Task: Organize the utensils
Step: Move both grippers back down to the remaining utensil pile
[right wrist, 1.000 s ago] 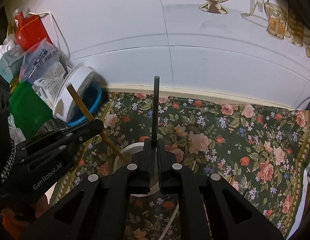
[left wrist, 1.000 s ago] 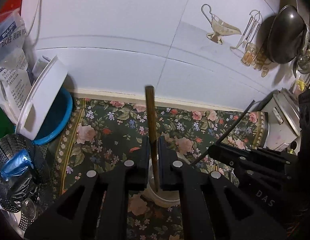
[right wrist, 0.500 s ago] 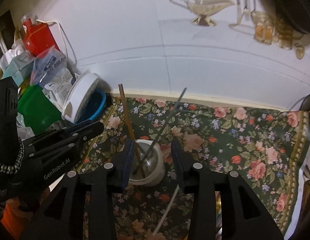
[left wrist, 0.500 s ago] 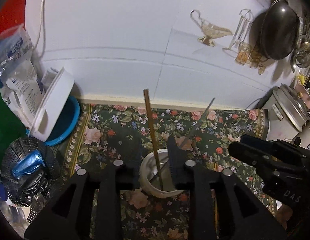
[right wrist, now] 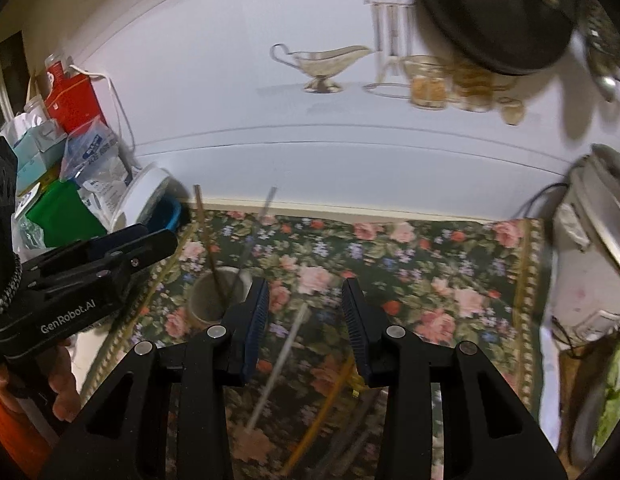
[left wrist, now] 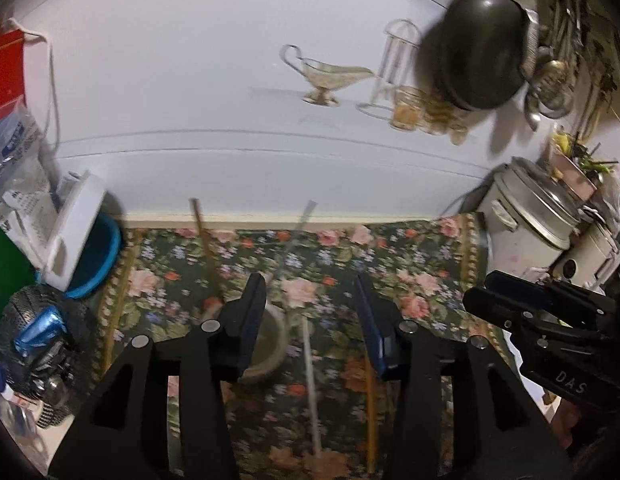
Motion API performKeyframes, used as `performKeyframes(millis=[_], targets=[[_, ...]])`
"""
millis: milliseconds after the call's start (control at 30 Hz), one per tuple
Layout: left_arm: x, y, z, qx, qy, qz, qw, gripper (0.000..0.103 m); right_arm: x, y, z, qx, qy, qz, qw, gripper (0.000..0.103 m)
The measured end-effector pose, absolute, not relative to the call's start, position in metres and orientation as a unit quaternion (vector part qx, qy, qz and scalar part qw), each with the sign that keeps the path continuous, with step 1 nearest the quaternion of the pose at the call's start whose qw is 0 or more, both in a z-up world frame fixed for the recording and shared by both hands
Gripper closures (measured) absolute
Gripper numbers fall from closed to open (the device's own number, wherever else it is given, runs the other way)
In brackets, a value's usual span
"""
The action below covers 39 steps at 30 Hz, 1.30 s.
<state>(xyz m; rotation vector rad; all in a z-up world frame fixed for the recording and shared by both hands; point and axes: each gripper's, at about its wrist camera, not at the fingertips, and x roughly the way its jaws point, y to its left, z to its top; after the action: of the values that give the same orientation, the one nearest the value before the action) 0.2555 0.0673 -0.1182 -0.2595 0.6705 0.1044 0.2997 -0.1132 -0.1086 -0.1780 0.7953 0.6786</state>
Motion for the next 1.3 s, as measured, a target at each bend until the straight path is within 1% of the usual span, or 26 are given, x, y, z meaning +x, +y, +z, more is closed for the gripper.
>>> performKeyframes(millis=[67,133,267,333,400,533,633,767,967,1100,1300], targets=[[0.258,0.052,-0.123,-0.126,0.334,0.042,0.933,0.058,0.301,-0.128,-0.110,-0.085,0.382,0.317,0.864,0.068],[0.260,0.039,-0.129,-0.122,0.340,0.038,0.932,0.055,0.301,-0.141,-0.113,-0.085,0.386,0.310,0.865,0.068],[0.267,0.016,-0.151,-0.118,0.364,0.033,0.923,0.055,0.306,-0.167,-0.121,-0.085,0.399,0.294,0.864,0.068],[0.270,0.006,-0.165,-0.121,0.379,0.031,0.917,0.055,0.309,-0.178,-0.129,-0.088,0.409,0.288,0.861,0.066],[0.272,-0.002,-0.180,-0.125,0.396,0.029,0.909,0.054,0.314,-0.191,-0.146,-0.097,0.425,0.276,0.857,0.055],[0.274,-0.014,-0.210,-0.125,0.429,0.031,0.894,0.055,0.324,-0.212,-0.184,-0.107,0.473,0.256,0.836,0.054],[0.275,-0.020,-0.234,-0.125,0.456,0.037,0.881,0.055,0.331,-0.223,-0.215,-0.094,0.520,0.256,0.809,0.054],[0.272,-0.024,-0.260,-0.127,0.482,0.043,0.866,0.055,0.334,-0.227,-0.247,-0.075,0.559,0.257,0.785,0.054],[0.267,-0.032,-0.284,-0.115,0.501,0.048,0.856,0.055,0.331,-0.214,-0.268,-0.083,0.565,0.263,0.777,0.054],[0.265,-0.032,-0.289,-0.102,0.506,0.056,0.855,0.055,0.332,-0.194,-0.277,-0.101,0.558,0.267,0.779,0.054],[0.259,-0.023,-0.293,-0.112,0.509,0.062,0.851,0.055,0.332,-0.170,-0.293,-0.145,0.549,0.263,0.780,0.055]])
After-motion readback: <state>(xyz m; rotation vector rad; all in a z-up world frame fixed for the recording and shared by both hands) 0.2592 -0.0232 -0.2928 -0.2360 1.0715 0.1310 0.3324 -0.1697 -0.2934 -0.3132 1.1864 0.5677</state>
